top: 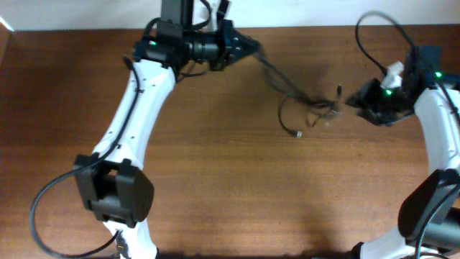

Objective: Untangle cables

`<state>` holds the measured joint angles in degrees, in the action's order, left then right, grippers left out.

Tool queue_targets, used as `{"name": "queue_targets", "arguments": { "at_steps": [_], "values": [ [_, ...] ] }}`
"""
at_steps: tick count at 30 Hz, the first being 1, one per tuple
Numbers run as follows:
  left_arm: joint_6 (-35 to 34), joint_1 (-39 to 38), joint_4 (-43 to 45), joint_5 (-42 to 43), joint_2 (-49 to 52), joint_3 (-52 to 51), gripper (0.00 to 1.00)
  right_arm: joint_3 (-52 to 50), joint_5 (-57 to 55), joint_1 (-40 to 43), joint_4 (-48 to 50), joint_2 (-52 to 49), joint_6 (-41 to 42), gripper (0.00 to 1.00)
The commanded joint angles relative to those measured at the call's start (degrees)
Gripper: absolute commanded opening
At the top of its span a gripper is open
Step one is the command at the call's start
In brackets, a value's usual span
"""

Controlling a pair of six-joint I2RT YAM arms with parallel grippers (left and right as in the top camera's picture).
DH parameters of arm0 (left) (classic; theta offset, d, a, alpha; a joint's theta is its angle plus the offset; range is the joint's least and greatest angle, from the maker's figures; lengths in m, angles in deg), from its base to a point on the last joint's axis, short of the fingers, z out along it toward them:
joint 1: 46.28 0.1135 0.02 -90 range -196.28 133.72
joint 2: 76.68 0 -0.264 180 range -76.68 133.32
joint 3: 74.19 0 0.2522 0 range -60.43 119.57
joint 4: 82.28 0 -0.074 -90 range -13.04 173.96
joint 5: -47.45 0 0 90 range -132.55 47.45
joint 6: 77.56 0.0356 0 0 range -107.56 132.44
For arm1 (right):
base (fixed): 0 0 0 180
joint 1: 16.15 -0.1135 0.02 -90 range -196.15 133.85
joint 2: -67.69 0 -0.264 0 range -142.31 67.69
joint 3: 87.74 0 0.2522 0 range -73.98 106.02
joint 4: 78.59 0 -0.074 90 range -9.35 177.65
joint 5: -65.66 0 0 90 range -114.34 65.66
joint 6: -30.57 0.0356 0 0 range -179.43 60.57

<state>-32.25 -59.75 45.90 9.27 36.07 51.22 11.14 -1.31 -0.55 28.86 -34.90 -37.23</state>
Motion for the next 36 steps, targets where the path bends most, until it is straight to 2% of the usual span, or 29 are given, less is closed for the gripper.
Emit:
{"name": "queue_targets", "arguments": {
  "at_steps": [1,3,7,9,10,11,12,17,19,20,23,24,26,27,29,30,33,36],
  "values": [
    [13.16,3.32,-10.64,-26.84,-5.51,2.71,0.00,-1.42,-13.62,2.80,-0.11,-1.92,-1.86,0.45],
    [19.17,1.84,-16.11,-29.79,-5.51,2.71,0.00,-1.42,-9.29,2.80,0.52,-1.92,-3.43,0.45],
    [26.86,-1.90,-22.34,-29.79,-5.51,2.71,0.00,-1.42,-0.59,2.80,1.84,-1.92,-7.15,0.45],
    [29.75,-4.09,-24.85,-29.79,-5.51,2.71,0.13,-1.40,3.65,2.80,2.21,-1.81,-9.14,0.46],
    [31.02,-5.25,-25.99,-29.79,-5.51,2.71,0.30,-1.40,5.35,2.80,2.21,-1.57,-10.01,0.46],
    [33.18,-7.06,-27.28,-29.79,-5.51,2.71,0.74,-1.38,5.99,2.80,2.19,-1.14,-10.01,0.49],
    [35.32,-8.55,-28.09,-29.79,-5.51,2.71,0.99,-1.18,6.36,2.80,2.16,-0.76,-10.03,0.50],
    [52.02,-17.42,-31.47,-32.30,-5.53,2.73,1.00,1.99,9.20,2.80,-0.11,0.24,-10.01,0.59],
    [55.49,-19.21,-32.85,-31.19,-5.75,3.67,1.00,4.87,11.50,2.80,-2.36,0.28,-11.34,0.61],
    [59.63,-20.41,-35.39,-29.99,-5.75,5.75,0.99,7.91,11.45,2.80,-4.79,0.31,-12.00,0.62],
    [62.23,-21.42,-37.90,-30.01,-5.77,8.13,0.99,14.25,10.82,2.80,-8.79,0.33,-12.83,0.65],
    [62.20,-21.33,-37.66,-30.08,-5.77,8.55,0.85,15.45,10.86,2.80,-9.46,0.35,-12.81,0.66],
    [60.02,-20.17,-37.03,-30.45,-5.77,10.03,0.72,16.31,11.10,2.62,-10.36,0.35,-12.79,0.67],
    [56.68,-19.04,-36.50,-31.30,-5.77,10.95,0.70,16.31,11.06,2.03,-10.93,0.33,-12.81,0.67],
    [44.52,-14.32,-35.21,-37.62,-5.77,12.26,0.66,16.31,10.62,-1.09,-11.63,0.33,-13.92,0.68],
    [41.33,-11.98,-35.56,-39.74,-5.62,12.09,0.66,16.31,9.29,-2.95,-11.61,0.33,-13.86,0.68],
    [41.22,-8.09,-36.44,-41.09,-2.27,9.20,0.66,16.31,2.27,-7.39,-11.50,0.33,-12.26,0.68],
    [41.27,-7.82,-35.28,-44.83,3.43,6.47,0.64,16.31,1.97,-7.21,-11.61,0.33,-11.21,0.68]
  ]
}}
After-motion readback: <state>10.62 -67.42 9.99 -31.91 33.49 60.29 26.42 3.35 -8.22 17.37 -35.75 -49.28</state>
